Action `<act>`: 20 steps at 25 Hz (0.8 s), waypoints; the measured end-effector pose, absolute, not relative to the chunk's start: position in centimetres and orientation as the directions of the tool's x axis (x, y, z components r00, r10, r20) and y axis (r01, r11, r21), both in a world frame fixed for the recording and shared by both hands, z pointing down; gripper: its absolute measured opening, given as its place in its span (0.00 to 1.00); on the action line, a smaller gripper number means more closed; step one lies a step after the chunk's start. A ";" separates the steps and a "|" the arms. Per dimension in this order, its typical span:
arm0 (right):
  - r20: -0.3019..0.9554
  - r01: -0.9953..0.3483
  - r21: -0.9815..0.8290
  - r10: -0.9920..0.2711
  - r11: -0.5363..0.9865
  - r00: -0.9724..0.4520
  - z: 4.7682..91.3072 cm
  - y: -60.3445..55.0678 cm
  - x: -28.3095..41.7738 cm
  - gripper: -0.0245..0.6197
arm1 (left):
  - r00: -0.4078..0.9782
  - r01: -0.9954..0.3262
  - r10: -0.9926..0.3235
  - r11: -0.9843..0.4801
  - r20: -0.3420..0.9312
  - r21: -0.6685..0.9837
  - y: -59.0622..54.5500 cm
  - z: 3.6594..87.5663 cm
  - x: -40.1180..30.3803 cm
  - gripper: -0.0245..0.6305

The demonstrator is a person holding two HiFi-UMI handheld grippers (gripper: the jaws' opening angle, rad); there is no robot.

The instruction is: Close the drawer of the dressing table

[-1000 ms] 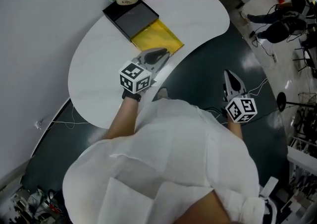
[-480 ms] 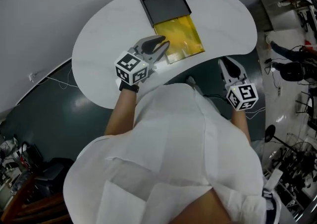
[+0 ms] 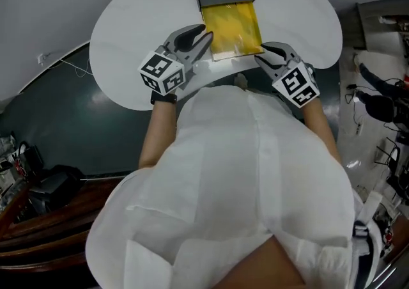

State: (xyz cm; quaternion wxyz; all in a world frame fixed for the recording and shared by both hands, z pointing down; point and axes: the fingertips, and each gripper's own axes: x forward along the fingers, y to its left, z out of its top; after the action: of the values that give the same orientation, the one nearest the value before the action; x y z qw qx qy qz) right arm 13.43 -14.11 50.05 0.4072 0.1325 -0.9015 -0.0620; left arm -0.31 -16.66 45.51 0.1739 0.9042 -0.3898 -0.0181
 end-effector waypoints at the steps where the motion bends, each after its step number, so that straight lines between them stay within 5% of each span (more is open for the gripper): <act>1: 0.745 -0.116 0.230 -0.252 0.966 -0.617 51.0 -13.9 13.2 0.22 | 0.686 -0.709 -0.720 -0.626 0.110 0.325 -16.6 45.7 0.0 0.20; 10: 0.879 0.282 0.170 -0.015 0.944 -0.477 56.5 -14.0 12.8 0.22 | 0.587 -0.789 -0.797 -0.524 0.141 0.322 -14.8 46.3 1.2 0.22; 20: 0.944 0.441 0.034 0.116 0.897 -0.309 61.2 -13.8 13.3 0.22 | 0.503 -0.838 -0.851 -0.439 0.148 0.324 -14.5 46.9 0.5 0.22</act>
State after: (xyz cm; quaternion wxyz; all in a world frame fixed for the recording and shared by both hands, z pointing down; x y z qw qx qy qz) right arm 13.27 -13.79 61.17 0.5610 -0.1748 -0.7961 -0.1445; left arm 0.54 -14.50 46.88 0.1801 0.8481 -0.4980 -0.0184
